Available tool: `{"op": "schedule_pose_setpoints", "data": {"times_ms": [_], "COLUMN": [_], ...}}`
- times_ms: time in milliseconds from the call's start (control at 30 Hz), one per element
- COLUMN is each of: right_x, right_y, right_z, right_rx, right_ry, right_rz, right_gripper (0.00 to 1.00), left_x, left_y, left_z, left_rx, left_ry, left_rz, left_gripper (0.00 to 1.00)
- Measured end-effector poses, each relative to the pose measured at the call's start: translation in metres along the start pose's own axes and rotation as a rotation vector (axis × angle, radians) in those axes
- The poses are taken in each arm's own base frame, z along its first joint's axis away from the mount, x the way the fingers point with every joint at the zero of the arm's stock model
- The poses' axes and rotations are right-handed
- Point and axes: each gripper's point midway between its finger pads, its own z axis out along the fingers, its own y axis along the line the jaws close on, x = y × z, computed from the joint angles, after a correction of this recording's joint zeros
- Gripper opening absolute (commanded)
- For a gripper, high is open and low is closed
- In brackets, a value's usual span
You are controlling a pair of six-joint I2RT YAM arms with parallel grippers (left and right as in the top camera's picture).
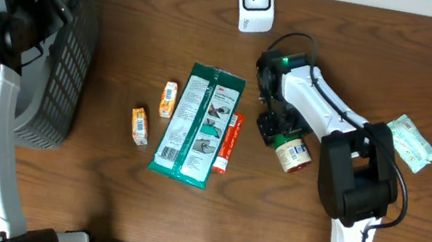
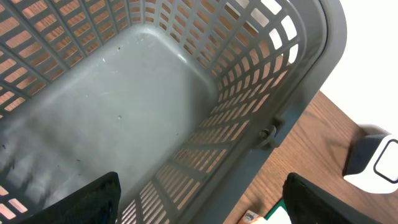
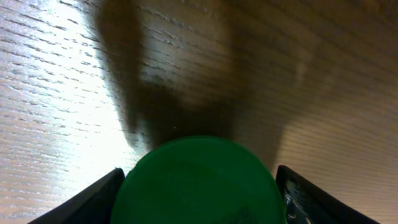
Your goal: Scan the item barcode
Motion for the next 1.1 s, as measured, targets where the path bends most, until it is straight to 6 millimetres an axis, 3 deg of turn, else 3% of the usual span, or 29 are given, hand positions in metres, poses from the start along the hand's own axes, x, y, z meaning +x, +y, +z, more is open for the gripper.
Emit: {"op": "schedule_pose_setpoints", "data": {"times_ms": [133, 200, 400, 833, 1100], "right_x": [0.002, 0.002, 0.004, -0.013, -0.036], "right_y": [-0.001, 0.0, 0.002, 0.015, 0.022], "right_z": [0.0, 0.0, -0.002, -0.021, -0.076], "right_rx": [0.003, 0.003, -0.013, -0.104, -0.198], "right_ry": [0.008, 0.008, 0.017, -0.077, -0.313], "right_rz": [-0.003, -0.004, -0.011, -0.002, 0.028], "right_gripper": [0.59, 0.47, 0.36, 0.36, 0.34], "left_x": [0.0, 0.0, 0.0, 0.0, 0.0], "left_y": [0.0, 0.0, 0.0, 0.0, 0.0], "left_z": [0.0, 0.0, 0.0, 0.0, 0.0], "left_rx": [0.0, 0.0, 0.0, 0.0, 0.0], "left_ry": [0.0, 0.0, 0.0, 0.0, 0.0], "left_rz": [0.0, 0.0, 0.0, 0.0, 0.0], "left_gripper": [0.84, 0.84, 0.84, 0.84, 0.84]}}
